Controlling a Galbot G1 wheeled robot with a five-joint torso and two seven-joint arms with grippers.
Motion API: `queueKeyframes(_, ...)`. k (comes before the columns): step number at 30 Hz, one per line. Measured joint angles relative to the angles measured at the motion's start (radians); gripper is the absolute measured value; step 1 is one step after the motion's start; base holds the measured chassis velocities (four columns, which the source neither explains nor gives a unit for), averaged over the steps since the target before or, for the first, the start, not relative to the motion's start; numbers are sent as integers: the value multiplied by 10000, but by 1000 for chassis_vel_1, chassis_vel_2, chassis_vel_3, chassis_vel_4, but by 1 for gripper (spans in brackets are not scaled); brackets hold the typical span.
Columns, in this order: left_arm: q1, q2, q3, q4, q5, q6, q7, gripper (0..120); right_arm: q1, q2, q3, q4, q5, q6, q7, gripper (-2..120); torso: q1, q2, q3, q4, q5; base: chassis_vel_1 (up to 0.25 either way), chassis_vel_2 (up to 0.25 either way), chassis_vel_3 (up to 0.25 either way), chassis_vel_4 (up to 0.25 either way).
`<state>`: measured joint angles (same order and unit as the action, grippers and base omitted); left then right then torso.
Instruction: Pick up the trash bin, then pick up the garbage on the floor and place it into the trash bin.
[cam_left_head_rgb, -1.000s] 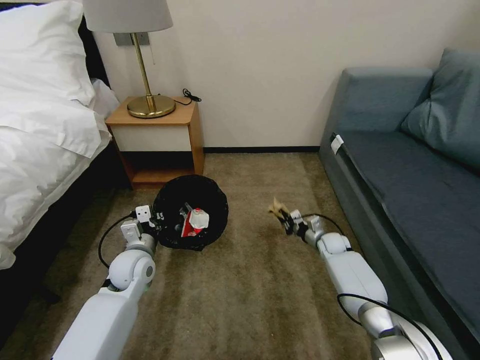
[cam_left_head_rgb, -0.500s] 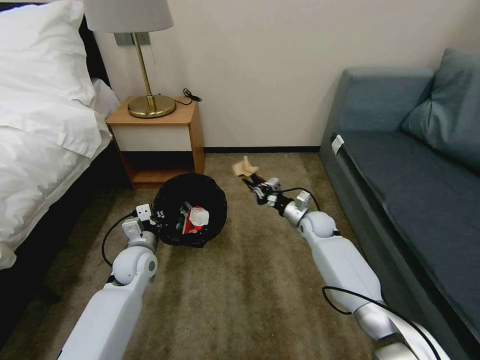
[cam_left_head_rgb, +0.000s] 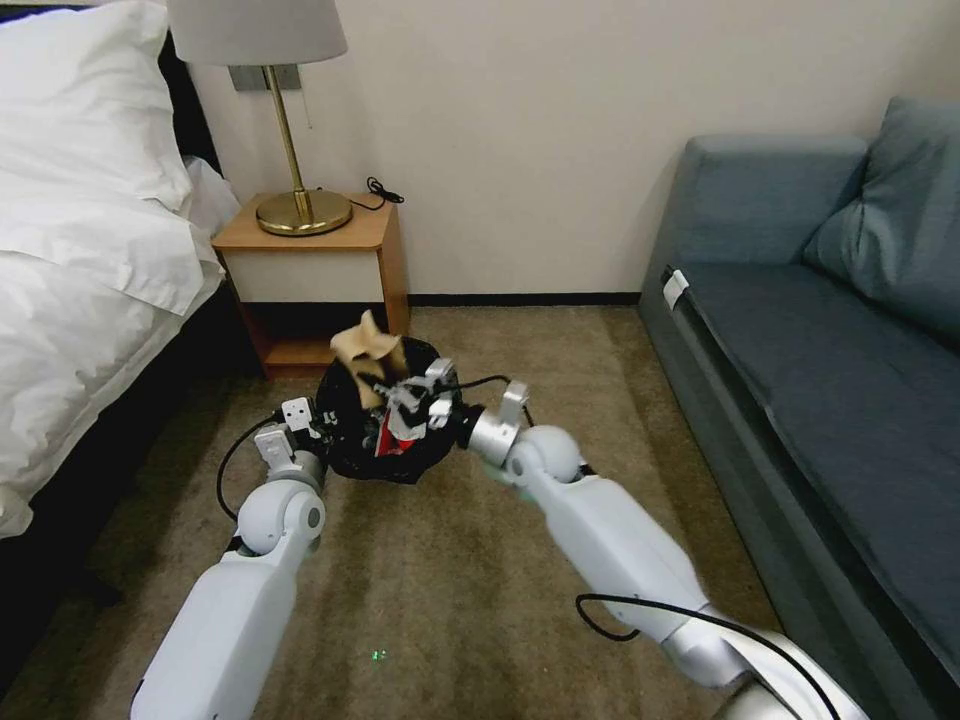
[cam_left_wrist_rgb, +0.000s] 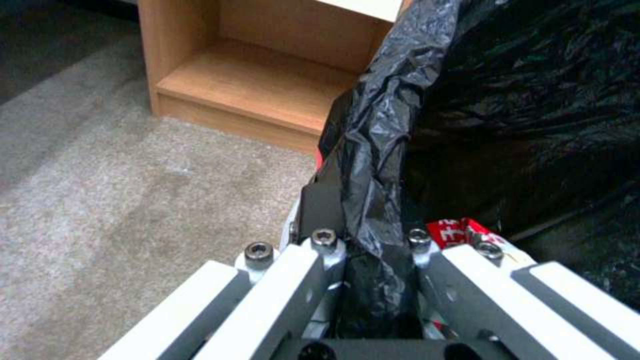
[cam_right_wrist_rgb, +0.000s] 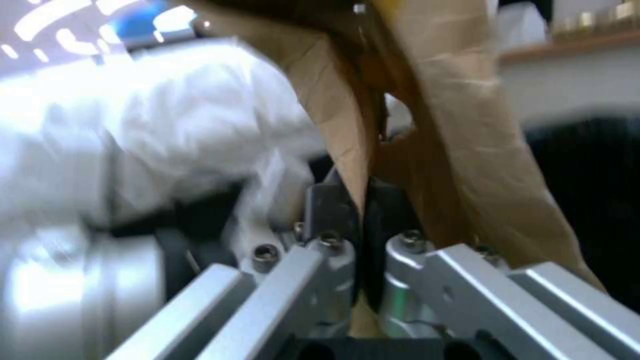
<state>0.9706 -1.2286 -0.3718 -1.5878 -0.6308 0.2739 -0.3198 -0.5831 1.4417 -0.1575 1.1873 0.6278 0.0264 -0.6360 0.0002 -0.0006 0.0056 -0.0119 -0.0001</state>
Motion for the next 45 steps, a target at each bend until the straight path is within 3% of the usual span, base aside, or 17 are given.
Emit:
queueKeyframes(6, 15, 23, -80, 51, -23, -18, 16, 2, -12, -24, -27, -207, -176, 32, 40, 23, 0, 0, -1, -3, 0, 0, 0, 0, 0)
queueKeyframes(8, 3, 6, -121, 91, -29, -25, 15, 2, 30, -69, -25, -211, -159, 8, 41, 35, 0, 0, -1, -2, 0, 0, 0, 0, 0)
queueKeyframes(11, -3, -19, -126, 96, -33, -26, 11, 2, 66, -77, -18, -210, -144, -21, 40, 39, 0, 0, -1, -2, 0, 0, 0, 0, 0)
queueKeyframes(13, -9, -97, -131, 109, -36, -29, -4, 2, 115, -71, -17, -194, -75, -64, 40, 54, 1, 0, -1, -3, 0, 0, 0, 0, 0)
queueKeyframes(18, -2, -234, -188, 146, -10, -49, -28, 2, 126, -22, 1, -93, -56, -70, 49, 67, 0, 0, 0, -2, 1, 0, 0, 0, 0)
queueKeyframes(20, 44, -405, -303, 212, -4, -65, -161, 2, 126, -22, 148, 103, 23, -30, 218, 80, 0, 0, -1, -2, 1, 0, 0, 0, 0)
queueKeyframes(22, 52, -434, -327, 222, -8, -65, -193, 2, 128, -23, 192, 129, 48, 1, 293, 82, 0, 0, -1, -2, 1, 0, 0, 0, 0)
queueKeyframes(23, 69, -540, -441, 257, -102, -64, -388, 2, 144, -27, 419, 210, 193, 77, 594, 90, 0, 0, -1, -2, 2, 0, 0, 0, 0)
queueKeyframes(26, 14, -711, -661, 350, -420, -12, -784, 2, 202, -74, 949, 242, 455, 113, 893, 98, 0, 0, 0, 0, 2, 0, 0, 0, 0)
queueKeyframes(30, -246, -960, -925, 588, -914, 8, -1255, 2, 247, -213, 1484, 234, 670, 116, 964, 99, 0, 0, 0, 1, 3, 0, 0, 0, 0)
queueKeyframes(37, -1277, -1741, -1521, 1777, -2560, 124, -2480, 2, 198, -652, 2567, 262, 972, 68, 871, 100, 1, 0, -1, -5, 4, 0, 0, 0, 0)
queueKeyframes(43, -1601, -1987, -1690, 2322, -2838, 201, -3162, 2, 45, -745, 2688, 221, 956, 84, 719, 100, 0, 0, 0, -3, 3, 0, 0, 0, 0)
queueKeyframes(45, -1819, -2036, -1820, 2688, -2894, 341, -3749, 2, -53, -730, 2748, 99, 889, 124, 633, 100, 0, 0, 0, -3, 2, 0, 0, 0, 0)
